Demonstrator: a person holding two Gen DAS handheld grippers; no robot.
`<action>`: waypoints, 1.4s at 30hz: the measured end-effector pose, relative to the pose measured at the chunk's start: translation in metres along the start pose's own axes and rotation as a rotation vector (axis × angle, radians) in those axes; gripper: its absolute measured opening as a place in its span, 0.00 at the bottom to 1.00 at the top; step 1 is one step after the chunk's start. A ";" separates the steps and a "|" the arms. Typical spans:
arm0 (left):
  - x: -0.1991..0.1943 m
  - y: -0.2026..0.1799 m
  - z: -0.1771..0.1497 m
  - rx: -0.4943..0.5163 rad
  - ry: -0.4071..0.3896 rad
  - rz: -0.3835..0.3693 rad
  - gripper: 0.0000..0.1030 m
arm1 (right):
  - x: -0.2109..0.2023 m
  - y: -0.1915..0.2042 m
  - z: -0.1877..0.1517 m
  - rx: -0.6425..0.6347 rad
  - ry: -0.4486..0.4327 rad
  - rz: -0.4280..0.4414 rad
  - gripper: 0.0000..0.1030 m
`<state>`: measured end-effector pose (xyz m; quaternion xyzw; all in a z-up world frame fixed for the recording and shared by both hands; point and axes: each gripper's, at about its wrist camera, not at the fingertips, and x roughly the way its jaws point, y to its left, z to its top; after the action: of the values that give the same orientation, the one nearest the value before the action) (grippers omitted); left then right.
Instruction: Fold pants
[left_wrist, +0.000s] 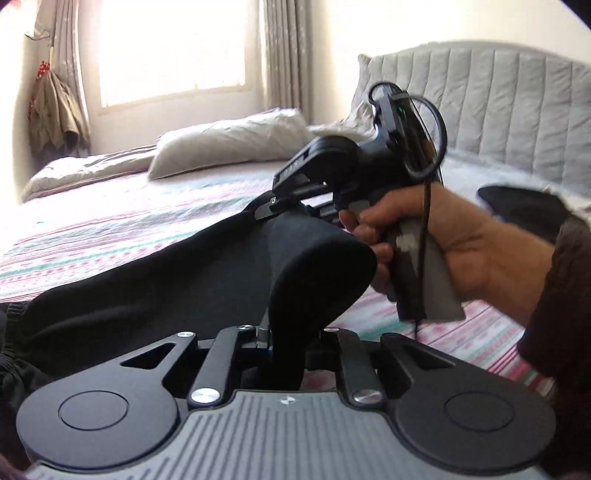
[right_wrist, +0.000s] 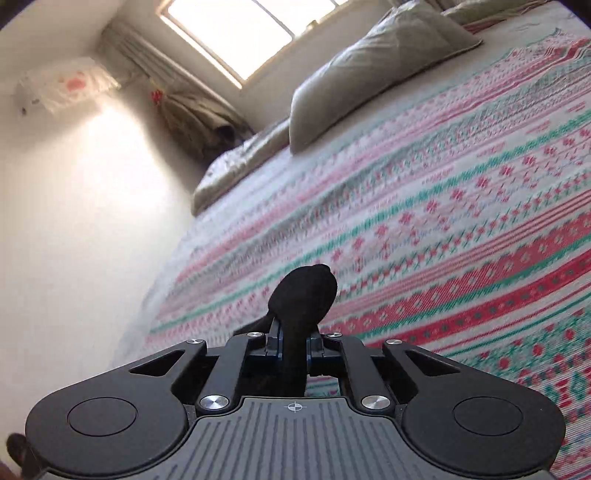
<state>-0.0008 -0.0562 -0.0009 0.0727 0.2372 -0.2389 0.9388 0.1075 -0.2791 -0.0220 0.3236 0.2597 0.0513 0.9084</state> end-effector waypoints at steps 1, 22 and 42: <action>0.001 -0.004 0.002 -0.014 -0.002 -0.028 0.13 | -0.009 -0.003 0.004 -0.006 -0.013 -0.006 0.09; -0.001 -0.023 0.013 -0.170 -0.006 -0.315 0.13 | -0.131 -0.055 0.028 0.077 -0.125 -0.179 0.09; -0.040 0.131 -0.034 -0.411 0.058 -0.026 0.16 | 0.041 0.112 -0.021 -0.200 -0.016 0.126 0.47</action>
<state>0.0178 0.0839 -0.0084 -0.1168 0.3088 -0.1954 0.9235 0.1405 -0.1684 0.0149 0.2475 0.2250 0.1313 0.9332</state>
